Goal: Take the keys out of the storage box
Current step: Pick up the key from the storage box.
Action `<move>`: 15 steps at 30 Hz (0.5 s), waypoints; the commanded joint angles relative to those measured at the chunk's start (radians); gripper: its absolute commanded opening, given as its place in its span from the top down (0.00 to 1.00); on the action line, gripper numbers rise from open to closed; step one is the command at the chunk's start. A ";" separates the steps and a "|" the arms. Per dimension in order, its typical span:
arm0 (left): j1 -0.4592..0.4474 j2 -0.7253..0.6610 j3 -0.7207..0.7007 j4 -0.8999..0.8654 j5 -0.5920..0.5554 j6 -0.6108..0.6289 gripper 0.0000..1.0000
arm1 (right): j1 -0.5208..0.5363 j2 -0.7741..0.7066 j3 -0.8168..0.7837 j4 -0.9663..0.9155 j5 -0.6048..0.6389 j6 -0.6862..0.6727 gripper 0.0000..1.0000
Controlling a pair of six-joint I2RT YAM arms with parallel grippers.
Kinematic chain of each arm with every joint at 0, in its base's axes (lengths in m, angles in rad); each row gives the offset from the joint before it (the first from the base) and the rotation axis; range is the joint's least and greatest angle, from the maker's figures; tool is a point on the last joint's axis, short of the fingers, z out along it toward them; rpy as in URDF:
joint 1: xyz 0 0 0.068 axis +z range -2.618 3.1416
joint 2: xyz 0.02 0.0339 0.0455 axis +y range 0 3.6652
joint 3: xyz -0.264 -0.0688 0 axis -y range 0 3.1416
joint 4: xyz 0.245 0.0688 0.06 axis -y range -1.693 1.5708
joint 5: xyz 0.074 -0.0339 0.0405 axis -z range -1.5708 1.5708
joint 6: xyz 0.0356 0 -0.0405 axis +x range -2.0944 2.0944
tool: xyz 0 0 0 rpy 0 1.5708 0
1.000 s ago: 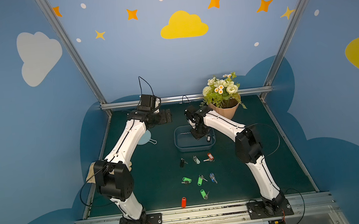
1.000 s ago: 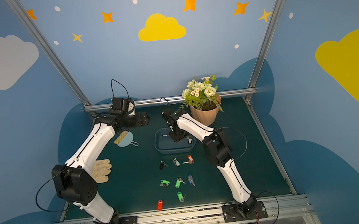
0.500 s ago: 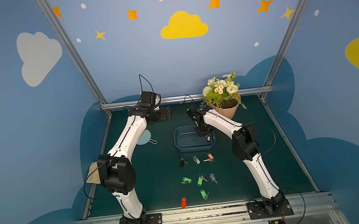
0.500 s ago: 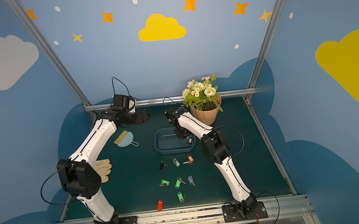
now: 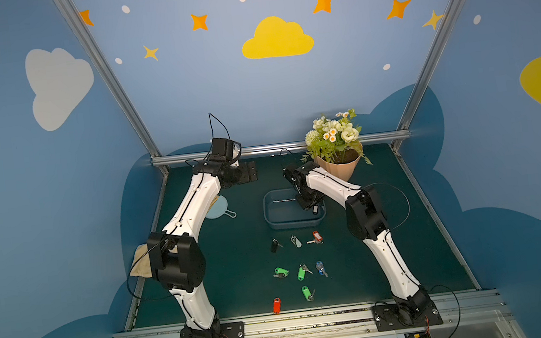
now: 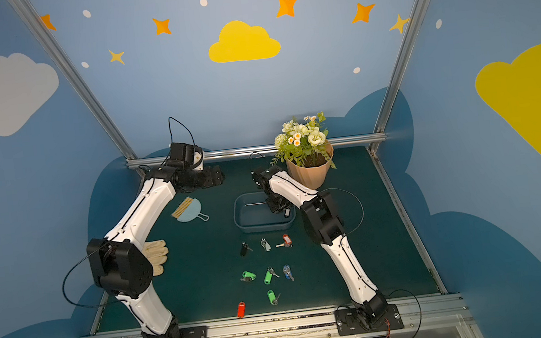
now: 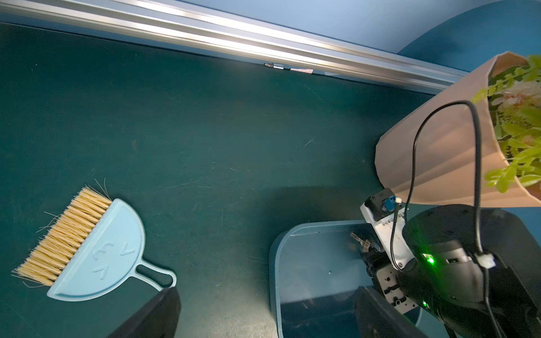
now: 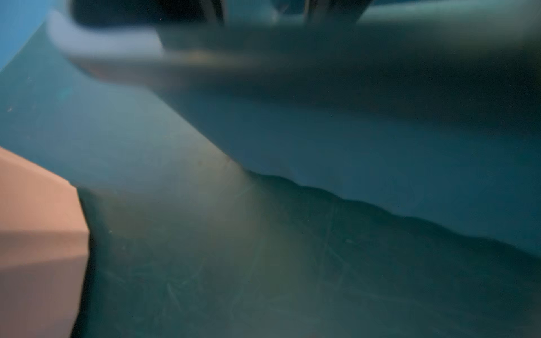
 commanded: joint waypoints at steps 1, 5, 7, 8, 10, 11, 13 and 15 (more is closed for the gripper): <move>0.006 0.005 0.019 -0.022 0.004 0.024 0.01 | -0.006 0.016 -0.008 -0.012 -0.024 0.012 0.69; 0.009 0.005 0.020 -0.024 0.004 0.028 0.01 | -0.003 0.004 -0.012 -0.001 -0.027 0.007 0.87; 0.012 0.006 0.019 -0.024 0.006 0.029 0.01 | -0.002 -0.004 -0.009 0.000 -0.018 0.004 0.98; 0.011 0.006 0.019 -0.024 0.006 0.028 0.01 | -0.002 -0.008 -0.009 0.001 -0.018 -0.001 1.00; 0.011 0.005 0.019 -0.023 0.006 0.032 0.01 | 0.000 -0.023 -0.009 0.000 -0.015 -0.012 1.00; 0.011 0.004 0.018 -0.023 0.007 0.032 0.01 | 0.000 -0.035 -0.011 0.000 -0.016 -0.018 1.00; 0.011 0.003 0.016 -0.022 0.005 0.032 0.01 | 0.006 -0.069 -0.023 0.000 -0.042 -0.043 1.00; 0.012 0.000 0.011 -0.022 0.009 0.032 0.01 | 0.017 -0.131 -0.064 0.013 -0.105 -0.094 1.00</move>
